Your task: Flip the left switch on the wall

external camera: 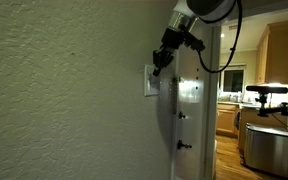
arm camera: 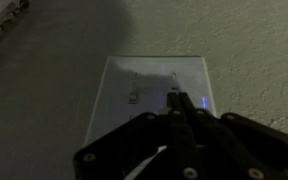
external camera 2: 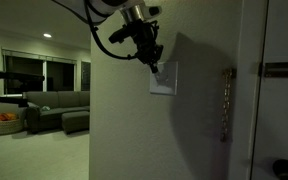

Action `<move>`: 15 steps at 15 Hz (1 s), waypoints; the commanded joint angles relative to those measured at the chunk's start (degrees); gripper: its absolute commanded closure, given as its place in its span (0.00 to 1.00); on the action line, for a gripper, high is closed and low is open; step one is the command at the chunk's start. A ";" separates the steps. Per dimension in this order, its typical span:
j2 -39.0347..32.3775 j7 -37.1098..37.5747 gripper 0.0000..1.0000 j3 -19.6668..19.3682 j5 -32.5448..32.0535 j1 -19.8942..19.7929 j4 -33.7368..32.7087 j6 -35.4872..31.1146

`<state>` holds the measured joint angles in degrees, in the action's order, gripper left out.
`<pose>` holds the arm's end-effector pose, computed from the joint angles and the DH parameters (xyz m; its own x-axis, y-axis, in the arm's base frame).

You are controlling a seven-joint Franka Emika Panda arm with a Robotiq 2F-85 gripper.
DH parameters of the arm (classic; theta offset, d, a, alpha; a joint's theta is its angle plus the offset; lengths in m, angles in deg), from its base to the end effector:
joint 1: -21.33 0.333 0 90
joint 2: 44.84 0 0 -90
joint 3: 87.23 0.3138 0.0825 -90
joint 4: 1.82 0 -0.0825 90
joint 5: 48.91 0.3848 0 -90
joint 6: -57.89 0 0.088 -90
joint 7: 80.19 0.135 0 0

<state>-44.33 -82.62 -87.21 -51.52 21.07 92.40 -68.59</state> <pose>0.6161 -0.0051 0.6391 0.8402 0.0659 0.5382 0.0344 -0.9971 0.0683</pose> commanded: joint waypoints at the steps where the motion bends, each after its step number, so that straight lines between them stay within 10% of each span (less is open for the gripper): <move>1: -1.28 -1.22 0.94 -0.19 -0.09 -0.08 -1.37 1.43; 15: -0.32 -1.23 0.94 -0.12 0.54 -0.07 3.14 2.58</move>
<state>-46.48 -82.72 -87.15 -51.44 21.13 93.39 -66.93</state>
